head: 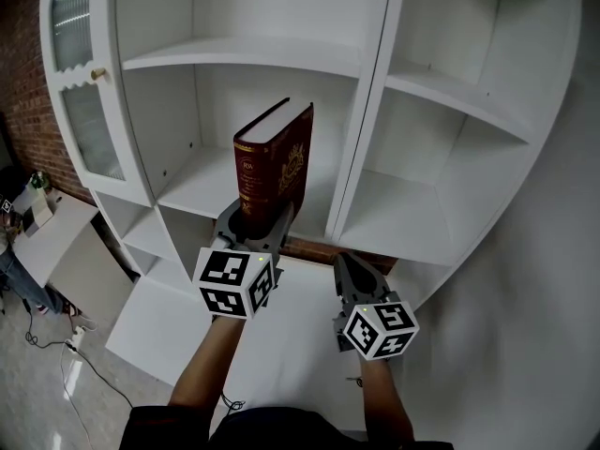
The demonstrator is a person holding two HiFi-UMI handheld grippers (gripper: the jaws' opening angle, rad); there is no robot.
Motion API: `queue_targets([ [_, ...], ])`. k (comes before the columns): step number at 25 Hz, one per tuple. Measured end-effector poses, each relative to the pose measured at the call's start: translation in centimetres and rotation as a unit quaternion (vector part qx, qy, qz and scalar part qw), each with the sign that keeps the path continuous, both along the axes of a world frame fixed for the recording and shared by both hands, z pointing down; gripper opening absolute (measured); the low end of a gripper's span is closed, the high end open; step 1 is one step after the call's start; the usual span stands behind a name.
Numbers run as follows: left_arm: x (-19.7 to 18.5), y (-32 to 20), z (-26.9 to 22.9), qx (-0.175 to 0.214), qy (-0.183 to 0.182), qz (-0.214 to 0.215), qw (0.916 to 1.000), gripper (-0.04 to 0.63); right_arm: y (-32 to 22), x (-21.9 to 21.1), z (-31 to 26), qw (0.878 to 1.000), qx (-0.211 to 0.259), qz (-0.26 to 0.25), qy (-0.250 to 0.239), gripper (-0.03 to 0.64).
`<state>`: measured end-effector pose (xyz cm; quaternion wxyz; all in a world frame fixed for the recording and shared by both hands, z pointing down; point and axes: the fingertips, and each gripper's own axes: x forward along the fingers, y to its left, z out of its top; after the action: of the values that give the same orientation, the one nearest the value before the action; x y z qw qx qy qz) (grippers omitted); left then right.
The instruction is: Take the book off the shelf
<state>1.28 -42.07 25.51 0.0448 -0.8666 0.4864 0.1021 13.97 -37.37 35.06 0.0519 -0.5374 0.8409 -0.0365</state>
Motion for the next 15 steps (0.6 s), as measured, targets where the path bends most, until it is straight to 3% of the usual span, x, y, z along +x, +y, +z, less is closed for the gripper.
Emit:
queue_targets([
  [15, -3.0, 1.5, -0.5, 0.009, -0.002, 0.020, 0.9998, 0.235, 0.0, -2.1, -0.6, 1.000, 0.007, 0.030, 0.004, 0.018],
])
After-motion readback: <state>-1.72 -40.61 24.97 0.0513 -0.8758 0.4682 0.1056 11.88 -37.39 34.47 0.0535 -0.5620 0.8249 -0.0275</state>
